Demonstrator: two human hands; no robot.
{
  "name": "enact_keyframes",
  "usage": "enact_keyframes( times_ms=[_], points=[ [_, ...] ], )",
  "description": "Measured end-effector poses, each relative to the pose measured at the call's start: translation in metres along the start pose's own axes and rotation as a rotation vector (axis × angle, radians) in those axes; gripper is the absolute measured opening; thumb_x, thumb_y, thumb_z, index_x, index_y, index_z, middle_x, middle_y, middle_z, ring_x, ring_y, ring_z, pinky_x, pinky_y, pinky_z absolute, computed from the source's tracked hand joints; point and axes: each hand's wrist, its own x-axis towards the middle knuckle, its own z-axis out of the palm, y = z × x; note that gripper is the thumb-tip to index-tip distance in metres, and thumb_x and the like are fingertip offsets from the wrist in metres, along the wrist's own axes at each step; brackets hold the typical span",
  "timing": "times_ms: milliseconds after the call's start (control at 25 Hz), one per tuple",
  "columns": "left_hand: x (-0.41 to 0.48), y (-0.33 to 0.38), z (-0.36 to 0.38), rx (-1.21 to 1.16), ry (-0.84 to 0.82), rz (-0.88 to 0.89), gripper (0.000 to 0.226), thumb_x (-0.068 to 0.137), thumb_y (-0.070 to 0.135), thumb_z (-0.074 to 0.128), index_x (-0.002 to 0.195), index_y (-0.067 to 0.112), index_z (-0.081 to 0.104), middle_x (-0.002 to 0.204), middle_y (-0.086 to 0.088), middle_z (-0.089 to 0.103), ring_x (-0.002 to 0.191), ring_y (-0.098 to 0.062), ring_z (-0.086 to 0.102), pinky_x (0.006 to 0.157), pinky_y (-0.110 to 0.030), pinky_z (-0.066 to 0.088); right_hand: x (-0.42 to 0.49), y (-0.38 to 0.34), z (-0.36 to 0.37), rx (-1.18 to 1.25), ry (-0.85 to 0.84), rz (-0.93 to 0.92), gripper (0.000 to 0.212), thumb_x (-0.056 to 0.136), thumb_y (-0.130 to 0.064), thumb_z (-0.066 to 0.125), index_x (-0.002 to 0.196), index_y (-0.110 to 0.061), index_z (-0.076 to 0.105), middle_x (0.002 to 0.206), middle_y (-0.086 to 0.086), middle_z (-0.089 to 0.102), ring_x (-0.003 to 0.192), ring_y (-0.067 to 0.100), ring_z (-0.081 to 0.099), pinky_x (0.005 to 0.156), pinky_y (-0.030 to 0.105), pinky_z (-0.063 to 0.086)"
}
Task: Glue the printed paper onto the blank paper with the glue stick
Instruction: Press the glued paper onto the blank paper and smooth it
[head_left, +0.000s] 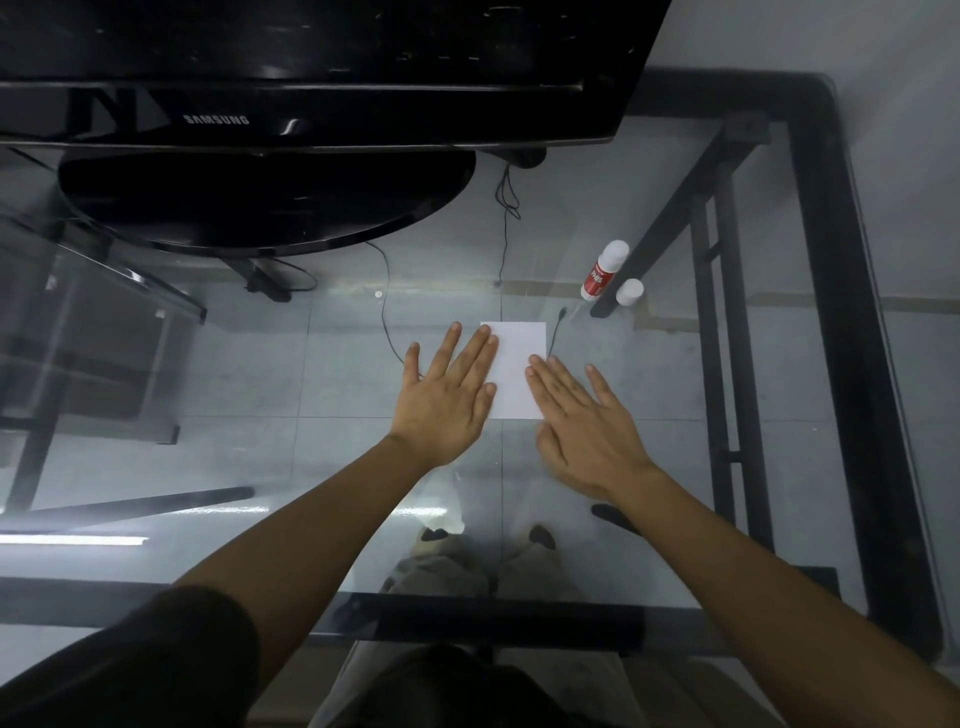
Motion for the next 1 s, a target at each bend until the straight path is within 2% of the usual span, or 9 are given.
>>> enact_keyframes(
  times_ms=[480, 640, 800, 1000],
  points=[
    [0.000, -0.002, 0.004, -0.015, 0.018, -0.007, 0.056, 0.091, 0.049, -0.005, 0.141, 0.026, -0.018, 0.157, 0.005, -0.007, 0.140, -0.017, -0.018, 0.111, -0.051, -0.005, 0.022, 0.003, -0.003, 0.026, 0.022, 0.025, 0.060, 0.091, -0.037, 0.009, 0.146, -0.017, -0.005, 0.157, 0.000, -0.003, 0.141, 0.013, -0.011, 0.111, 0.036, -0.015],
    [0.000, -0.002, 0.004, -0.017, 0.020, -0.009, 0.056, 0.091, 0.050, -0.005, 0.141, 0.026, -0.018, 0.156, 0.005, -0.007, 0.140, -0.017, -0.018, 0.111, -0.050, -0.007, 0.029, 0.015, -0.007, 0.042, 0.050, 0.103, 0.061, 0.091, -0.038, 0.008, 0.147, -0.016, -0.002, 0.157, -0.001, -0.002, 0.144, 0.016, -0.005, 0.111, 0.036, -0.013],
    [0.001, -0.002, 0.005, -0.025, 0.026, -0.005, 0.056, 0.092, 0.050, -0.005, 0.141, 0.027, -0.017, 0.152, 0.008, -0.014, 0.139, -0.017, -0.019, 0.110, -0.050, -0.008, 0.034, 0.013, -0.006, 0.009, 0.021, 0.012, 0.057, 0.095, -0.037, 0.013, 0.146, -0.019, -0.005, 0.157, -0.003, -0.002, 0.142, 0.014, -0.009, 0.111, 0.038, -0.013],
    [0.001, -0.002, 0.002, -0.024, 0.006, -0.009, 0.061, 0.090, 0.050, -0.007, 0.145, 0.024, -0.011, 0.157, 0.005, -0.004, 0.142, -0.019, -0.014, 0.111, -0.051, -0.005, 0.036, 0.013, -0.008, 0.058, 0.024, 0.153, 0.061, 0.096, -0.046, 0.015, 0.147, -0.017, -0.005, 0.158, -0.001, -0.004, 0.144, 0.017, -0.009, 0.110, 0.041, -0.013]
  ],
)
